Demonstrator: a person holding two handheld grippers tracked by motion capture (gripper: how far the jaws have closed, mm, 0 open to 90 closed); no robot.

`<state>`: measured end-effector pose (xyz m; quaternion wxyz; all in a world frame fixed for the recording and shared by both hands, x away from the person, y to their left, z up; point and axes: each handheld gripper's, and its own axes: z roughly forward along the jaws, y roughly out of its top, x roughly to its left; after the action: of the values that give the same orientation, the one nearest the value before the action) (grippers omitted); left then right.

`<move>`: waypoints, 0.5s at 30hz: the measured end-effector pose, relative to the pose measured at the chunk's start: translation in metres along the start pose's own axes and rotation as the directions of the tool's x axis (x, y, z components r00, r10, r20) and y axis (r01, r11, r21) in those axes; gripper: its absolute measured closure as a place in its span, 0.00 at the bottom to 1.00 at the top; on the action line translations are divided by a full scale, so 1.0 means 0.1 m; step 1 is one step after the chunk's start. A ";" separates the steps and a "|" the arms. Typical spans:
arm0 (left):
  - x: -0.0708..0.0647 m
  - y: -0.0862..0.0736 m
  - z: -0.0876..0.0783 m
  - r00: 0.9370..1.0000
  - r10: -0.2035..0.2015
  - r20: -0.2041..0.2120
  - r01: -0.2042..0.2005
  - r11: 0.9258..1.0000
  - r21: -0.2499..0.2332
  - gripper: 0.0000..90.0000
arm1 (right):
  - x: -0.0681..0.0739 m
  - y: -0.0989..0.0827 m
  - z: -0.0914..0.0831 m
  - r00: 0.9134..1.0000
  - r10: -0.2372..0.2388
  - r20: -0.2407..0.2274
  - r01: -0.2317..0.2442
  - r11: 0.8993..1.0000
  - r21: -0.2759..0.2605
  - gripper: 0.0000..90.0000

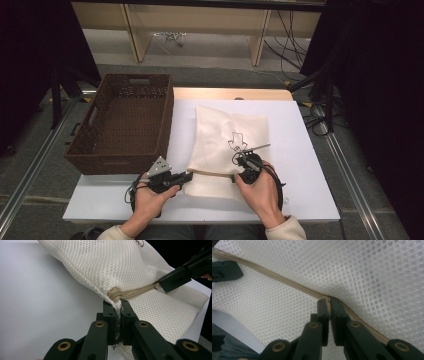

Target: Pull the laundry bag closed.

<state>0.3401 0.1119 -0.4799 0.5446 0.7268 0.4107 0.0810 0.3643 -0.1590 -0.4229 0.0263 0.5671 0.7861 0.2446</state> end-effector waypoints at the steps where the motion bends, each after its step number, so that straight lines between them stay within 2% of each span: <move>1: 0.00 0.00 0.00 1.000 0.003 -0.001 -0.003 1.000 0.002 0.95 | 0.01 0.00 0.00 1.000 0.008 -0.003 -0.008 1.000 0.001 0.97; 8: 0.00 0.00 0.00 1.000 -0.002 0.001 0.002 1.000 0.000 0.95 | 0.00 0.00 -0.01 1.000 0.027 -0.001 -0.027 1.000 0.001 0.97; 13: 0.00 0.00 0.00 1.000 0.000 -0.002 0.000 1.000 0.001 0.95 | -0.01 0.00 -0.01 1.000 0.006 0.003 -0.006 1.000 0.000 0.97; 15: 0.00 0.00 0.01 1.000 -0.010 0.002 0.010 1.000 -0.011 0.95 | 0.00 0.00 -0.02 1.000 0.016 -0.003 -0.016 1.000 0.000 0.97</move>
<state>0.3404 0.1113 -0.4799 0.5493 0.7219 0.4133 0.0796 0.3639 -0.1600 -0.4215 0.0234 0.5729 0.7815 0.2457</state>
